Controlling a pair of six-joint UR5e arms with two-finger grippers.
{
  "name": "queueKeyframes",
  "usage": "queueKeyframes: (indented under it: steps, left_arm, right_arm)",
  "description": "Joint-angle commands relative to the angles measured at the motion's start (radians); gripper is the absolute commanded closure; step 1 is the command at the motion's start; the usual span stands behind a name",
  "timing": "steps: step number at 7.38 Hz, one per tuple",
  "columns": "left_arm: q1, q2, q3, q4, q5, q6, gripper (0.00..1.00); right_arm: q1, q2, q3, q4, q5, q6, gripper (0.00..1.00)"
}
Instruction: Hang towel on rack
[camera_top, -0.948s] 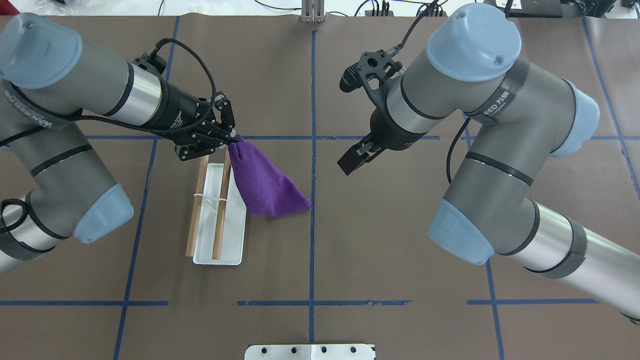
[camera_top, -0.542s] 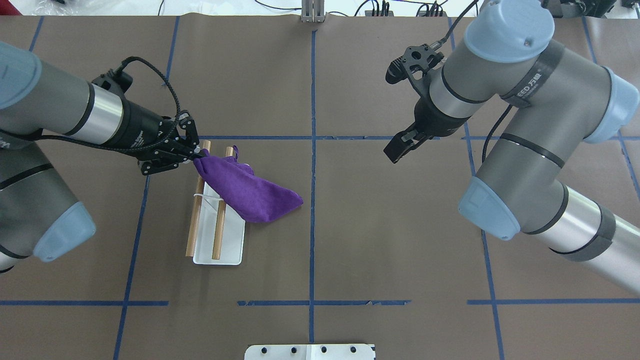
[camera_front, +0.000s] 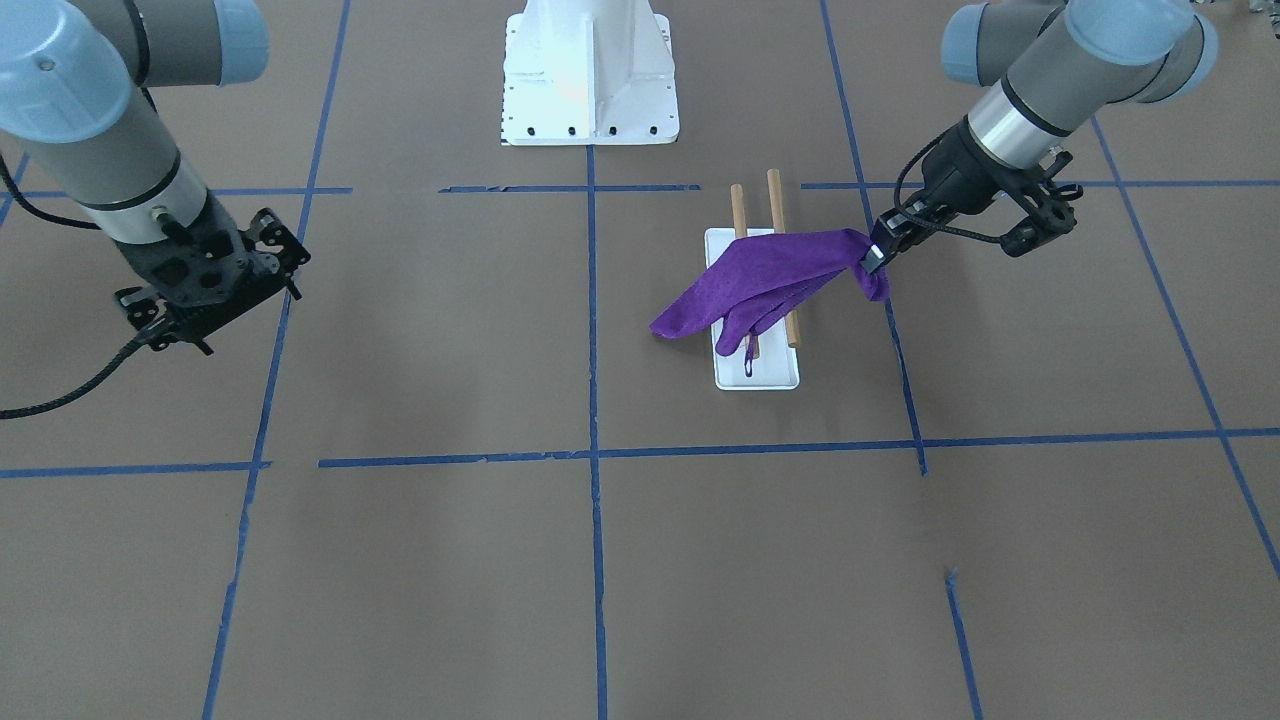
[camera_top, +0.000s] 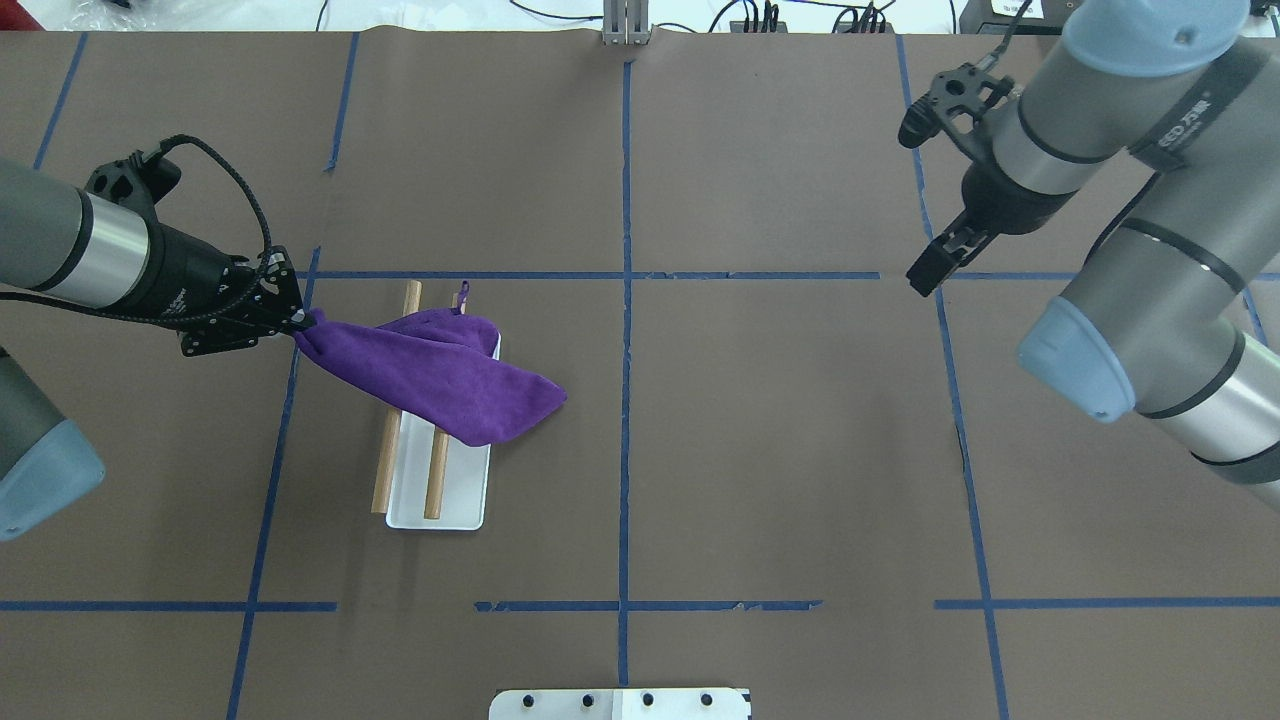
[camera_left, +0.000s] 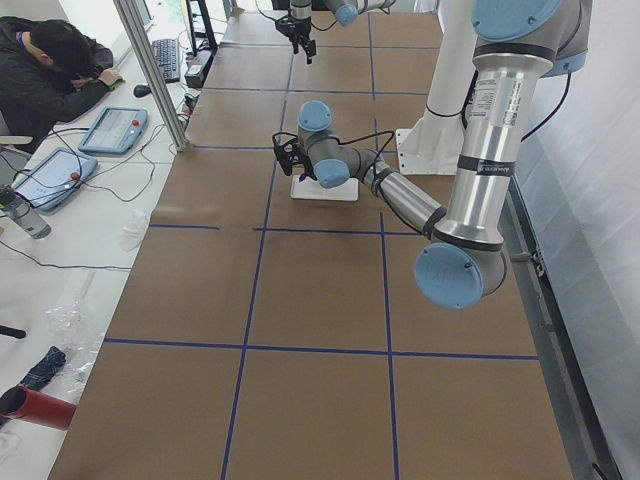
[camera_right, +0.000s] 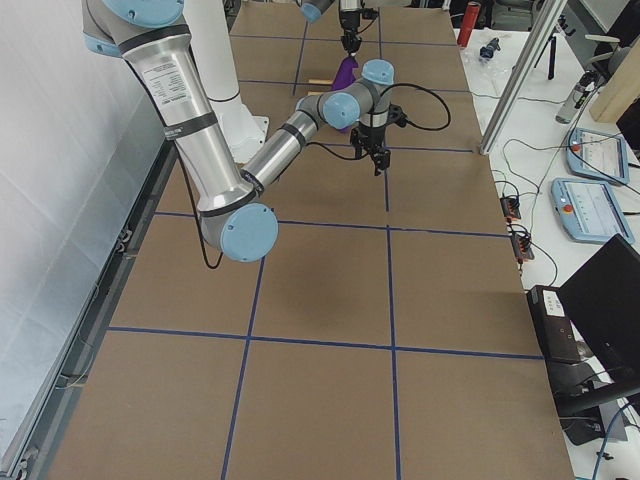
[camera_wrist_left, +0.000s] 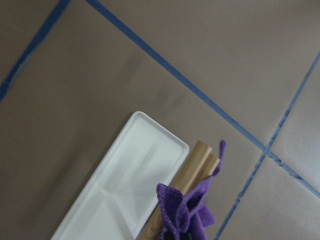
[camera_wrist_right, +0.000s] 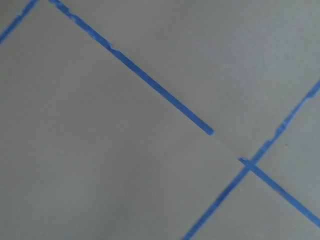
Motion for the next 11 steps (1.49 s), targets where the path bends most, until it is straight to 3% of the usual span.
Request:
queueKeyframes:
  steps: [1,3,4,5,8,11]
  left_arm:
    - [-0.001,0.01,0.029,-0.001,0.006,0.041,1.0]
    - [-0.003,0.01,0.049,-0.001,0.04,0.046,1.0]
    - [-0.003,0.01,0.059,-0.001,0.041,0.105,0.16]
    - [-0.009,0.01,0.075,0.003,0.043,0.196,0.0]
    - [-0.058,0.093,0.07,0.007,0.04,0.454,0.0]
    - [-0.294,0.228,0.101,0.076,0.034,1.138,0.0]
  right_arm:
    - [0.066,-0.039,-0.001,-0.033,0.0,-0.14,0.0]
    - [0.078,-0.045,-0.001,-0.033,0.0,-0.15,0.0]
    - [0.094,-0.06,-0.001,-0.033,0.002,-0.151,0.0]
    - [0.118,-0.083,-0.001,-0.033,0.01,-0.151,0.0]
    - [0.27,-0.191,-0.025,-0.031,0.117,-0.202,0.0]
    - [0.474,-0.355,-0.103,-0.021,0.109,-0.347,0.0]
